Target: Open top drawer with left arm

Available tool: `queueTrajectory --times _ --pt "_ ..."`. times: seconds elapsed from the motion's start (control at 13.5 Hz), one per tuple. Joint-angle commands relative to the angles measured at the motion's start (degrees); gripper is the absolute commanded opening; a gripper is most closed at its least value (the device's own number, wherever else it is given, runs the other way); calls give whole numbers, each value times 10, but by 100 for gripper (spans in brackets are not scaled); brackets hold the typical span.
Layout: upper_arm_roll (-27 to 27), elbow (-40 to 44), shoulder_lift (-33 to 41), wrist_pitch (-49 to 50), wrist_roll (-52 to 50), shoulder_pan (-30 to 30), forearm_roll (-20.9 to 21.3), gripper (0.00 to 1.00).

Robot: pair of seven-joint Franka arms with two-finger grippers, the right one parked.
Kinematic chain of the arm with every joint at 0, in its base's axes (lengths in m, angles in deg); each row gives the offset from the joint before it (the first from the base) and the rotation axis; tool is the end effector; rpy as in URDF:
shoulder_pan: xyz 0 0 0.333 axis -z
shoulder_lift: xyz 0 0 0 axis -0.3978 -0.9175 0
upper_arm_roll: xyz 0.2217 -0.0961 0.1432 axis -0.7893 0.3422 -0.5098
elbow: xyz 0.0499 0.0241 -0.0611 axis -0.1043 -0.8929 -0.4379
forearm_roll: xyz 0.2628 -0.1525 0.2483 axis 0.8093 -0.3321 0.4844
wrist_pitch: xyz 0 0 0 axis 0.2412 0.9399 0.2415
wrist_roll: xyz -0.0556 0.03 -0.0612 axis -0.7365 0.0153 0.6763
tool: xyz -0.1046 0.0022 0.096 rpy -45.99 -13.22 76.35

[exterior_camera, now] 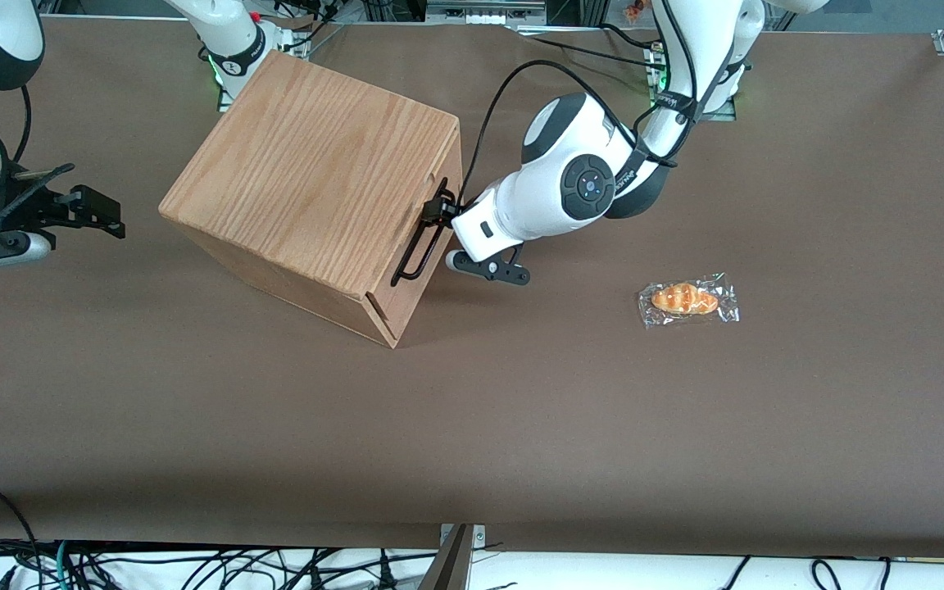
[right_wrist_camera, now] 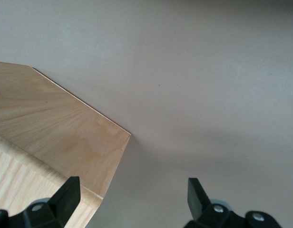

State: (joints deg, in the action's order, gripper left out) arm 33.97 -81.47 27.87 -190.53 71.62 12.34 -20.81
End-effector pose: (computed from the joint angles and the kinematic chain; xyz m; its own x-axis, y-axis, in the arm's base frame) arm 0.5134 -0.4757 0.3196 0.9647 -0.1560 -0.2122 -0.0292 -0.8640 0.5026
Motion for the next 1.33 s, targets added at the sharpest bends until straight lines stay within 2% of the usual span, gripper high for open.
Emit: queueTrajectory --times 0.0,0.59,0.89,1.26 --pt "-8 19 -16 -8 -3 12 -14 100" --pt "-14 19 -31 -11 6 5 -4 100" --pt "-15 19 -31 -10 7 -5 24 100" --pt "-15 19 -32 -9 26 -45 24 100"
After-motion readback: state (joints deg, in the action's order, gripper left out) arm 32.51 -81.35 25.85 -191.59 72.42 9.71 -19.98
